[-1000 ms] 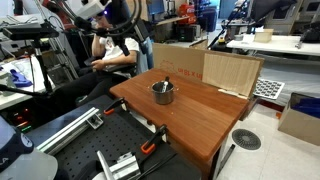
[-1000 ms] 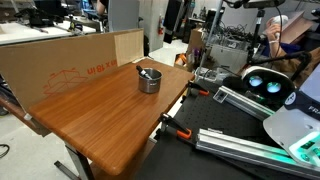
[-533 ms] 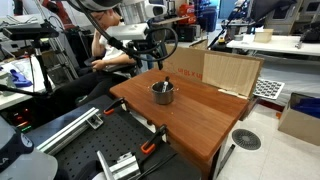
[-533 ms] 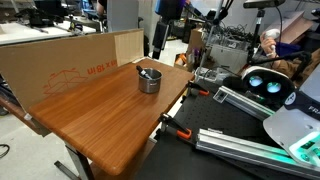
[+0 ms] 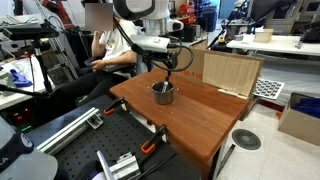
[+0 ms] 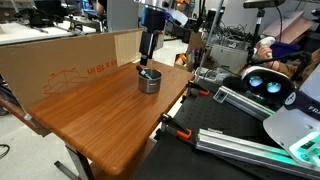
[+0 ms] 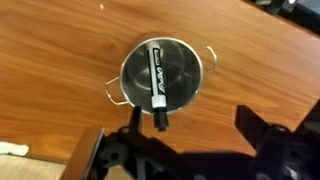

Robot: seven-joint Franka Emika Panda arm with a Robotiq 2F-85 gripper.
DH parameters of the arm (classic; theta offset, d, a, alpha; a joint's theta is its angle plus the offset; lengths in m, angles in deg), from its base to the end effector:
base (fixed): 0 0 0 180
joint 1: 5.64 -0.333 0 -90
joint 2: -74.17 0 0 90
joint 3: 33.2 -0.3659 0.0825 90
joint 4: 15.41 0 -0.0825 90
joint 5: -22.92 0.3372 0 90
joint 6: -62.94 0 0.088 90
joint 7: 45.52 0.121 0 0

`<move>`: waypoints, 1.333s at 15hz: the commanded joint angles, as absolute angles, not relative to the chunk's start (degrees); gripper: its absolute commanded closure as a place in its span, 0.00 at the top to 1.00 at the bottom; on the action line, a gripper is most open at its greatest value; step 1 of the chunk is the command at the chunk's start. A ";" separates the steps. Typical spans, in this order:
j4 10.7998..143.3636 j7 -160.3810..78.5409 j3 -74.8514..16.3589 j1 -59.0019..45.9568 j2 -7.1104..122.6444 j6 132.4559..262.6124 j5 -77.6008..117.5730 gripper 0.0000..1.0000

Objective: Take the marker out of the cup and put it on the table

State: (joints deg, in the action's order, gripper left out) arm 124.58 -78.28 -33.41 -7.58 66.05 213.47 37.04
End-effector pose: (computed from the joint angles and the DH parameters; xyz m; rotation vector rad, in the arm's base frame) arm 0.4740 0.0136 0.3234 -2.9696 -0.5973 -0.1117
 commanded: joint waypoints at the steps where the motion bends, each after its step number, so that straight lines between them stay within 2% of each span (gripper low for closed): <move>1: 120.51 -79.12 -35.08 -4.26 62.18 209.50 36.83 1.00; 16: 110.89 -70.96 -36.45 -3.93 53.57 203.15 29.60 1.00; 17: 110.44 -70.06 -36.61 -4.01 53.34 202.86 29.23 0.75; 18: 110.05 -69.66 -36.79 -3.95 53.13 202.61 28.88 0.74; 20: 109.17 -69.37 -37.08 -3.61 52.62 201.54 28.90 0.58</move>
